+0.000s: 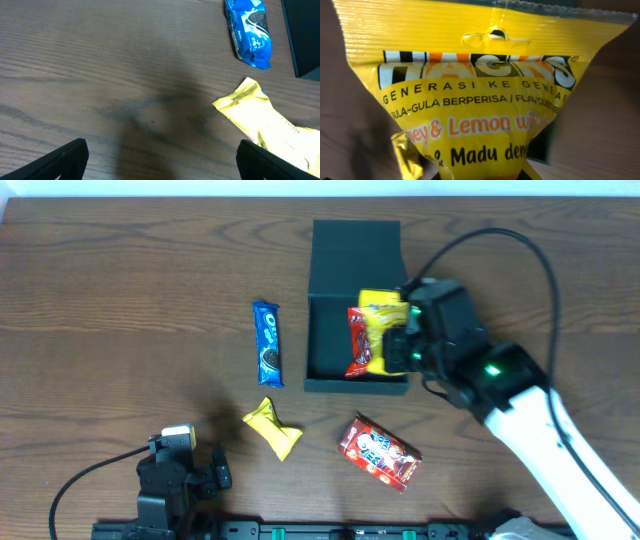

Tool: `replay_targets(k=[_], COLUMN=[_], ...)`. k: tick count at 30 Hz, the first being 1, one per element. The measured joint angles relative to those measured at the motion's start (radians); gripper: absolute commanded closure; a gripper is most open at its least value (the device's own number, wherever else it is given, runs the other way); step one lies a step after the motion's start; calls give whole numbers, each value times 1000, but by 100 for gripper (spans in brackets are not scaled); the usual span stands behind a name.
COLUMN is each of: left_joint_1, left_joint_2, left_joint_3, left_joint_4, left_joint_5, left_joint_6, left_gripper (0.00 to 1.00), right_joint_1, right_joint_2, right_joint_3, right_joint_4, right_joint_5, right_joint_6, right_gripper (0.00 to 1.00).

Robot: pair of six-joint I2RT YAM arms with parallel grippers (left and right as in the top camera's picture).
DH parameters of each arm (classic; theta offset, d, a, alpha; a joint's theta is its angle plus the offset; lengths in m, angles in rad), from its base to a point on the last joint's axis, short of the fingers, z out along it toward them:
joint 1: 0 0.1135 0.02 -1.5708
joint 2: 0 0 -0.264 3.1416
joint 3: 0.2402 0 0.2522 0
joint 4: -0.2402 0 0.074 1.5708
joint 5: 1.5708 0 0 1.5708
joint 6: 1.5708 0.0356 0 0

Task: Pack container
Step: 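Lift the yellow bag and lower it into the box beside the red bag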

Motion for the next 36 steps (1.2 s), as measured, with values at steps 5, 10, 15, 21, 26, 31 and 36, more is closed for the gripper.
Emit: replay_targets(k=[5, 10, 15, 21, 26, 31, 36], left_joint_1=[0, 0, 0, 0, 0, 0, 0], left_joint_2=[0, 0, 0, 0, 0, 0, 0], left_joint_3=[0, 0, 0, 0, 0, 0, 0], left_joint_4=[0, 0, 0, 0, 0, 0, 0], left_joint_5=[0, 0, 0, 0, 0, 0, 0], left_joint_6=[0, 0, 0, 0, 0, 0, 0], left_gripper=[5, 5, 5, 5, 5, 4, 4], right_joint_1=[42, 68, 96, 97, 97, 97, 97], right_joint_2=[158, 276, 326, 356, 374, 383, 408], right_joint_3=[44, 66, 81, 84, 84, 84, 84], right_joint_4=[24, 61, 117, 132, 132, 154, 182], right_joint_5=[-2, -2, -2, 2, 28, 58, 71], right_joint_6=[66, 123, 167, 182, 189, 189, 188], right_gripper=[98, 98, 99, 98, 98, 95, 95])
